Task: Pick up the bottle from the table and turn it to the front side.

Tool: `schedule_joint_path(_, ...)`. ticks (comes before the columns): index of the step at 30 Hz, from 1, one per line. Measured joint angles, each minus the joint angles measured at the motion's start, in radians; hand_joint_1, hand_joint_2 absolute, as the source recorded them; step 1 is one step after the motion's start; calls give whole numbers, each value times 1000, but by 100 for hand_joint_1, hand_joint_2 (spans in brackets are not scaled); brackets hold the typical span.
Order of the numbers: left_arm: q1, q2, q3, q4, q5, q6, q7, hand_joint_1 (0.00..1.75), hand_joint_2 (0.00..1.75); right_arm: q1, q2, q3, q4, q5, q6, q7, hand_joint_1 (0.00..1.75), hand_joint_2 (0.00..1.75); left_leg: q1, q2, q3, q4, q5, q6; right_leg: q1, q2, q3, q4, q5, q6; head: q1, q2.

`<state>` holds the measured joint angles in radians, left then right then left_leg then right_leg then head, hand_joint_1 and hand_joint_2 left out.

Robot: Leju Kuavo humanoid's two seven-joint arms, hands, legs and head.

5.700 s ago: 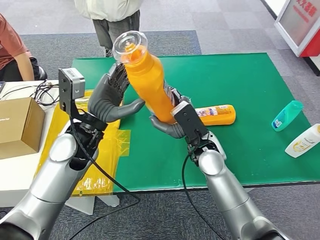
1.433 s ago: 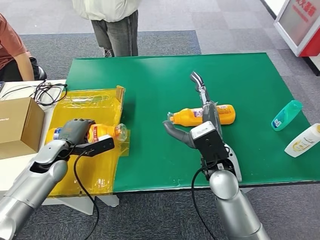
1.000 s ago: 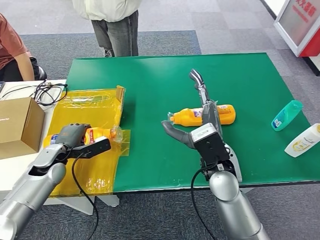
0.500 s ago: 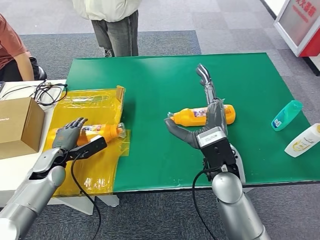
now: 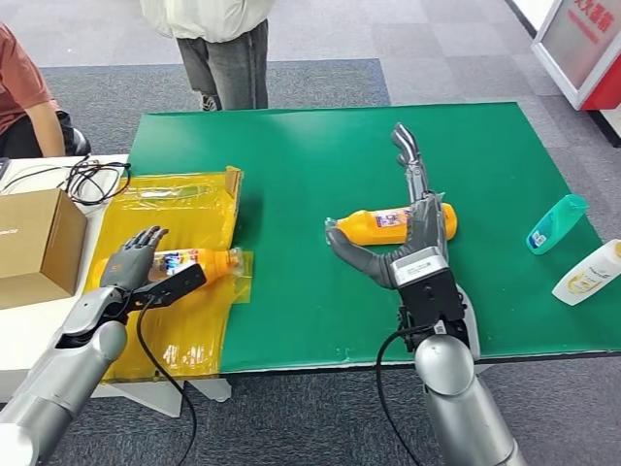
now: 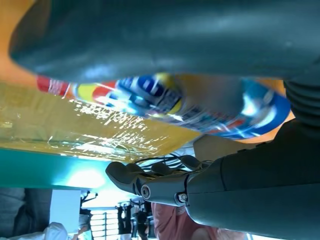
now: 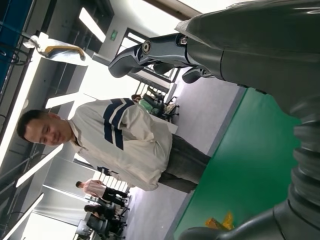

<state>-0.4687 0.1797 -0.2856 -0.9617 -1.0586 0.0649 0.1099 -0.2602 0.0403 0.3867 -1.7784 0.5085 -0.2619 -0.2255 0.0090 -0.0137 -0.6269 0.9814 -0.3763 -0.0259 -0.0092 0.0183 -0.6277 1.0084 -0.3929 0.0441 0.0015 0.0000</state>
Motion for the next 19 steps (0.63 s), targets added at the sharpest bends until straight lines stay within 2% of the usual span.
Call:
schedule_joint_path(11,0,-1,12,1,17,6,-18,0,0,0,-1,-19,0,-5,-14,-7,0,175,0,0,0,0,0,0,0,0,0,0,0,0,0,0)
schedule_joint_path(13,3,-9,26,-1,82,19,-53,0,87,0,-1,-21,0,-5,-18,-8,0,175,0,0,0,0,0,0,0,0,0,0,0,0,0,0)
schedule_joint_path(15,18,-26,55,-25,221,27,-119,0,175,0,-2,-21,0,-8,-23,-11,0,175,0,0,0,0,0,0,0,0,0,0,0,0,0,0)
schedule_joint_path(18,61,-62,109,-122,503,14,-216,0,175,0,-8,-21,11,-17,-35,-18,0,175,0,0,0,0,0,0,0,0,0,0,0,0,0,0)
schedule_joint_path(19,69,-67,117,-141,552,10,-229,0,175,-1,-9,-21,14,-18,-37,-19,0,175,0,0,0,0,0,0,0,0,0,0,0,0,0,0)
